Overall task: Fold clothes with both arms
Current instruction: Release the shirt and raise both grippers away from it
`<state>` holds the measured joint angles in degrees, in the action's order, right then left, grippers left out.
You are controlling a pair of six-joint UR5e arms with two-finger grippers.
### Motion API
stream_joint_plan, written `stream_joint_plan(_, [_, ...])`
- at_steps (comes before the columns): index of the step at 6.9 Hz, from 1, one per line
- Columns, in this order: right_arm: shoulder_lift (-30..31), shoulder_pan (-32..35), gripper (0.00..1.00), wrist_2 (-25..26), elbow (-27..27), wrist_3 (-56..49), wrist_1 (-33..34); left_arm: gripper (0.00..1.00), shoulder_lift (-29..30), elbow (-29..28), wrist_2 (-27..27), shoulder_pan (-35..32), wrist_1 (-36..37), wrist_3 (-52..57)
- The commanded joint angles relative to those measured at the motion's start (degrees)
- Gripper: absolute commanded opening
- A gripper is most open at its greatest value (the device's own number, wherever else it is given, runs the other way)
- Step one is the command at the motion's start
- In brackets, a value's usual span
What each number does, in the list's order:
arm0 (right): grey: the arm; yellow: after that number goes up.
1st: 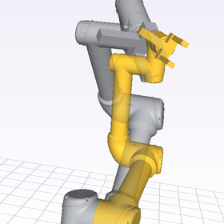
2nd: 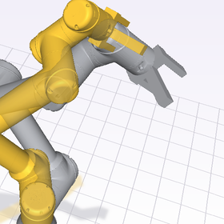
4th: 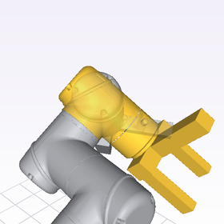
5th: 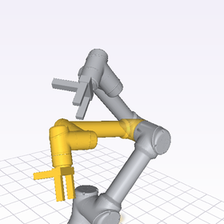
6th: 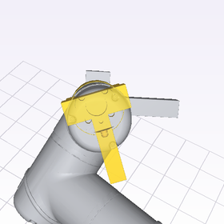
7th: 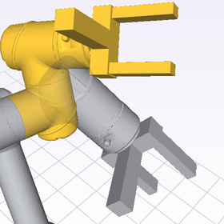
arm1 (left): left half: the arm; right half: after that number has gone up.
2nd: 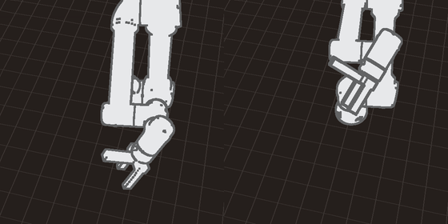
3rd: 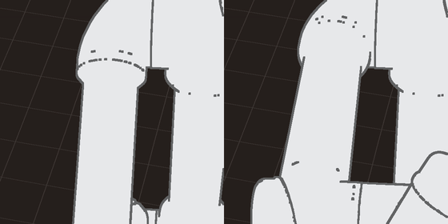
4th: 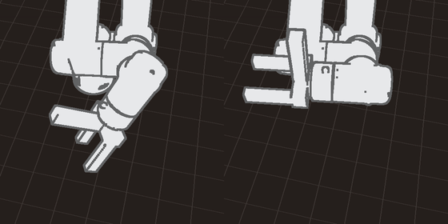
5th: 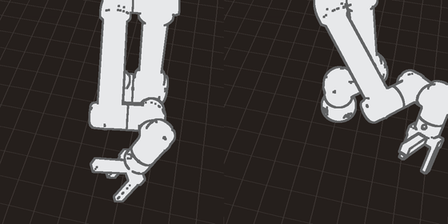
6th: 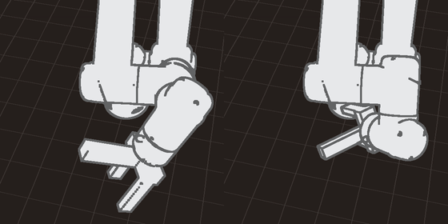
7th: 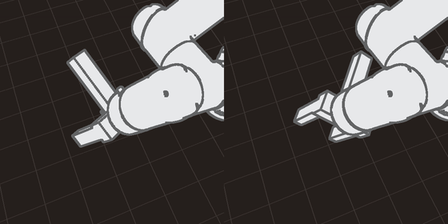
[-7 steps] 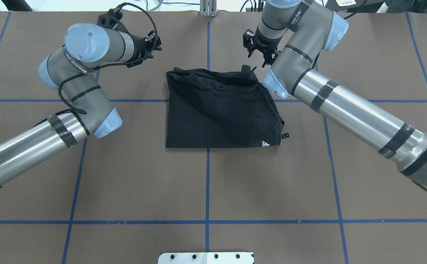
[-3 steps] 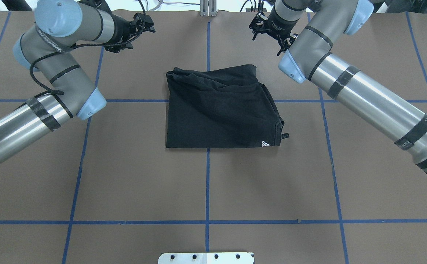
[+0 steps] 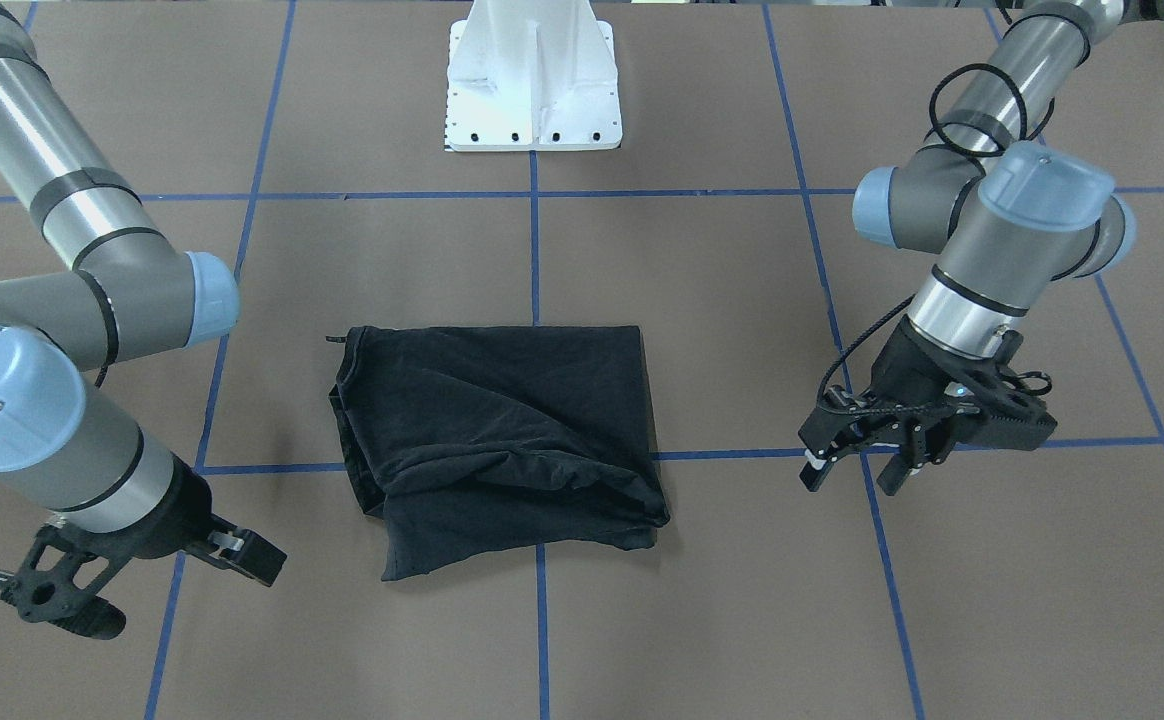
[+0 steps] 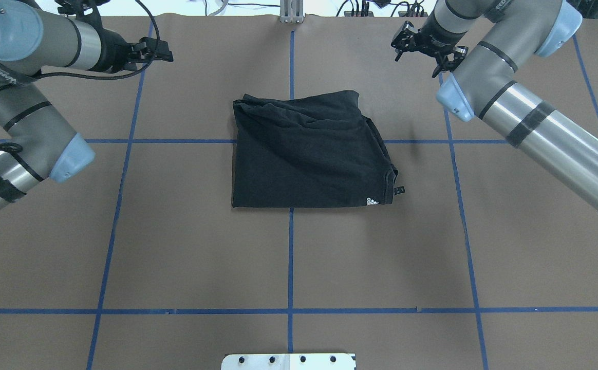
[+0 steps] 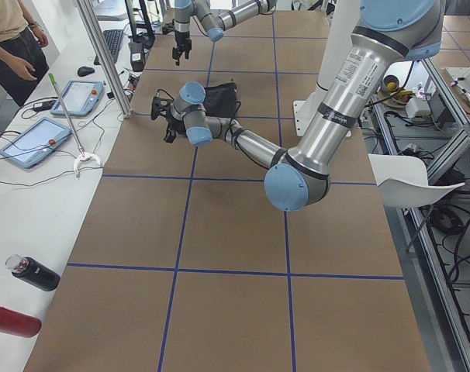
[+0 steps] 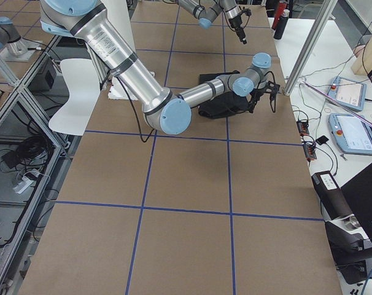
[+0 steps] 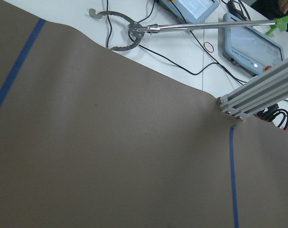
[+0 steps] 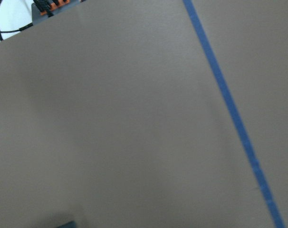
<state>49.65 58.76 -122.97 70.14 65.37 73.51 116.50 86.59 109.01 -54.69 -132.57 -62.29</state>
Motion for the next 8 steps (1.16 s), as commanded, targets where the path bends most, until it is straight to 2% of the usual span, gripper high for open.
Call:
stream_joint_plan(1, [7.7, 5.6, 1.0, -1.0, 7.1, -21.2, 7.9, 1.0, -9.1, 5.3, 5.8, -5.2, 4.7, 22.2])
stream_joint_plan(2, [11.5, 7.9, 1.0, -2.5, 7.7, -27.3, 8.0, 1.0, -13.3, 5.2, 10.9, -10.2, 4.8, 35.0])
stream_joint_plan(3, [14.8, 10.9, 1.0, -3.3, 7.9, -32.4, 8.1, 1.0, -16.3, 5.3, 13.1, -13.5, 7.0, 41.7])
stream_joint_plan(4, [18.3, 13.8, 1.0, -7.3, 7.9, -37.6, 8.1, 1.0, -18.1, 5.9, 15.7, -16.5, 10.9, 48.9])
stream_joint_plan(5, [22.2, 17.8, 1.0, -9.3, 8.8, -44.6, 8.1, 1.0, -21.1, 5.4, 20.7, -21.8, 12.3, 56.8])
stream_joint_plan(6, [26.3, 19.5, 1.0, -9.4, 9.9, -50.5, 8.2, 1.0, -22.1, 6.0, 21.6, -25.6, 12.4, 58.1])
stream_joint_plan(7, [27.9, 21.6, 1.0, -9.4, 10.3, -54.0, 8.2, 1.0, -24.2, 6.0, 21.7, -27.3, 12.3, 58.5])
stream_joint_plan(8, [31.2, 22.0, 1.0, -9.2, 13.4, -54.4, 8.3, 1.0, -26.2, 7.4, 21.7, -27.9, 12.7, 58.7])
